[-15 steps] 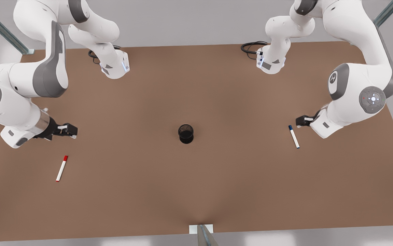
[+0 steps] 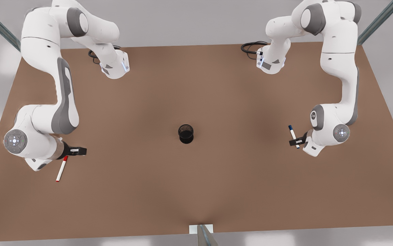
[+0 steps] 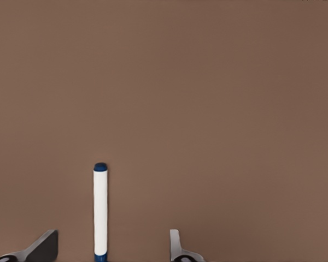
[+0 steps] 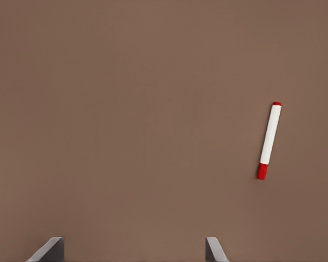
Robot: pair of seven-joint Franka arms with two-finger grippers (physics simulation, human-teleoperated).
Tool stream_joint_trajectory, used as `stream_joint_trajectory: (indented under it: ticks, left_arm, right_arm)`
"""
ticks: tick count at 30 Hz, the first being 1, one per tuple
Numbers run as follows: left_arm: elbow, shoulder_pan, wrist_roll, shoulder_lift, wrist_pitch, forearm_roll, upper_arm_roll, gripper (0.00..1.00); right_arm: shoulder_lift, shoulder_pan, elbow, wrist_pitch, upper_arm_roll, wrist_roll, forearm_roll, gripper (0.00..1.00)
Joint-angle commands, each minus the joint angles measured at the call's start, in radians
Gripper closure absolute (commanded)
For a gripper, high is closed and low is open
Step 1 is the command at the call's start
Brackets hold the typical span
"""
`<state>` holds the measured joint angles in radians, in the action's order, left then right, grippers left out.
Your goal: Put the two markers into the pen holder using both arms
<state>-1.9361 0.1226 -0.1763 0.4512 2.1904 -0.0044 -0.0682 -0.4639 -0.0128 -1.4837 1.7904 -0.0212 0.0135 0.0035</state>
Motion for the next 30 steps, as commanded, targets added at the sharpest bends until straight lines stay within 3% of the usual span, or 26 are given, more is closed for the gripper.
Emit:
stream_joint_trajectory:
  ticks: [1, 8, 12, 14, 16, 17, 18, 24, 30]
  left_arm:
    - [-0.035, 0.006, -0.204, 0.000, 0.276, 0.000, 0.002, 0.00]
    - [-0.084, 0.028, -0.091, 0.038, 0.305, 0.110, 0.013, 0.00]
    - [-0.145, 0.026, -0.069, 0.037, 0.364, 0.213, 0.011, 0.00]
    - [-0.149, 0.026, -0.071, 0.037, 0.365, 0.213, 0.011, 0.10]
    - [-0.149, 0.028, -0.072, 0.038, 0.365, 0.212, 0.010, 0.35]
    - [-0.147, 0.029, -0.074, 0.040, 0.365, 0.210, 0.010, 0.38]
    - [-0.142, 0.031, -0.074, 0.047, 0.365, 0.208, 0.010, 0.38]
    - [-0.141, 0.032, -0.074, 0.066, 0.379, 0.199, 0.007, 0.45]
    - [-0.141, 0.032, -0.074, 0.081, 0.393, 0.190, 0.007, 0.50]
  right_arm:
    - [-0.056, -0.032, -0.029, 0.302, 0.000, -0.001, 0.013, 0.02]
    - [-0.179, -0.145, 0.006, 0.368, -0.008, 0.054, 0.012, 0.00]
    - [-0.364, -0.230, 0.234, 0.284, -0.005, 0.154, 0.015, 0.04]
    - [-0.392, -0.230, 0.241, 0.294, -0.005, 0.174, 0.015, 0.05]
    - [-0.410, -0.230, 0.237, 0.293, -0.006, 0.172, 0.012, 0.11]
    - [-0.430, -0.230, 0.237, 0.306, -0.008, 0.178, 0.009, 0.13]
    - [-0.437, -0.231, 0.235, 0.313, -0.009, 0.203, 0.012, 0.19]
    - [-0.452, -0.266, 0.215, 0.345, -0.006, 0.238, 0.016, 0.34]
    - [-0.479, -0.277, 0.220, 0.351, -0.006, 0.283, 0.012, 0.34]
